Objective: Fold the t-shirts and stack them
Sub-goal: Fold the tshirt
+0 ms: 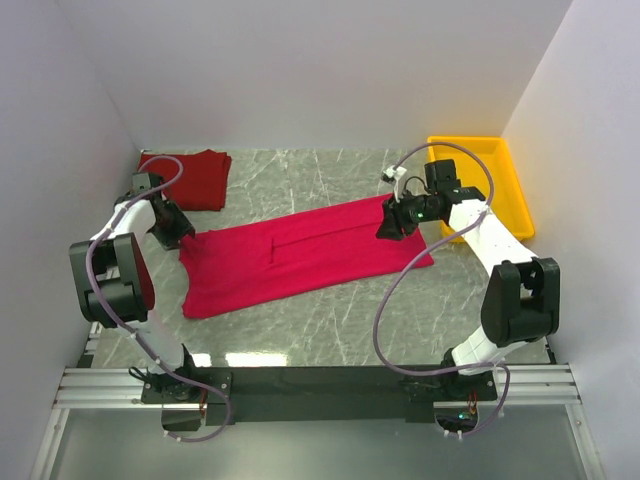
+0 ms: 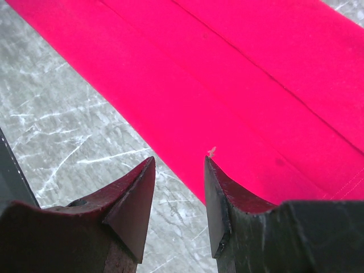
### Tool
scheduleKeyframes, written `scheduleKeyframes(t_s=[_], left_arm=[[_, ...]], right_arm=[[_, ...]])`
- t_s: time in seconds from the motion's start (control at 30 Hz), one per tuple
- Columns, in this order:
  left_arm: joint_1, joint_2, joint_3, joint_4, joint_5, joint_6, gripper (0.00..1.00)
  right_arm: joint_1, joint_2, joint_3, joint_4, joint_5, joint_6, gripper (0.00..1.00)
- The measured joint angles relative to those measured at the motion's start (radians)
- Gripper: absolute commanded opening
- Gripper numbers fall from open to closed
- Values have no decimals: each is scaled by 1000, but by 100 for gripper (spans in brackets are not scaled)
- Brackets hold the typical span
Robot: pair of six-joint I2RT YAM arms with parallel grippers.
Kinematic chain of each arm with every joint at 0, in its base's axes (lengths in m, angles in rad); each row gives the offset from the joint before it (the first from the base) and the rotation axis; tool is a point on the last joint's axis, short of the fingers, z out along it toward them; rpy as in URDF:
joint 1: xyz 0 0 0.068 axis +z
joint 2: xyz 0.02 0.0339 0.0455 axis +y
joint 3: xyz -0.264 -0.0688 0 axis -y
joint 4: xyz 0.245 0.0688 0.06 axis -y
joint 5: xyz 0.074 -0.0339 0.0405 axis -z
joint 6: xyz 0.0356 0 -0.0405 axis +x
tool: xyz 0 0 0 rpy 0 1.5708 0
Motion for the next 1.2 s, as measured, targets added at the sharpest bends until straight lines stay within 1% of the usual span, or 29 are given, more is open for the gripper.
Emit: scheduleKeyframes(t_s=[0.2, 0.37, 0.5, 0.57, 0.63, 0.67, 0.73, 0.77, 0.8, 0.83, 1.2], left_arm=[[21, 9, 11, 2, -41, 1, 51], [40, 72, 53, 11, -39, 27, 52], [41, 126, 90, 3, -29, 55, 51], [41, 151, 103, 2, -21, 68, 49], [41, 167, 106, 0, -12, 84, 45], [41, 172, 107, -3, -6, 87, 35], [41, 182, 107, -5, 2, 94, 22], [41, 186, 107, -5, 4, 101, 9], [41, 190, 107, -5, 6, 109, 3], [41, 190, 107, -4, 9, 108, 1], [35, 190, 138, -5, -26, 143, 1]], right_arm=[[0, -4, -1, 7, -4, 17, 47], [0, -5, -16, 14, -4, 23, 47], [0, -8, -33, 14, -3, 33, 47], [0, -8, -36, 14, -3, 36, 47], [0, -8, -36, 14, -3, 39, 47], [0, -8, -36, 14, -3, 39, 47], [0, -8, -36, 14, -3, 40, 47], [0, -8, -36, 14, -3, 40, 47], [0, -8, -36, 14, -3, 40, 47], [0, -8, -36, 14, -3, 40, 47], [0, -8, -36, 13, 5, 39, 47]])
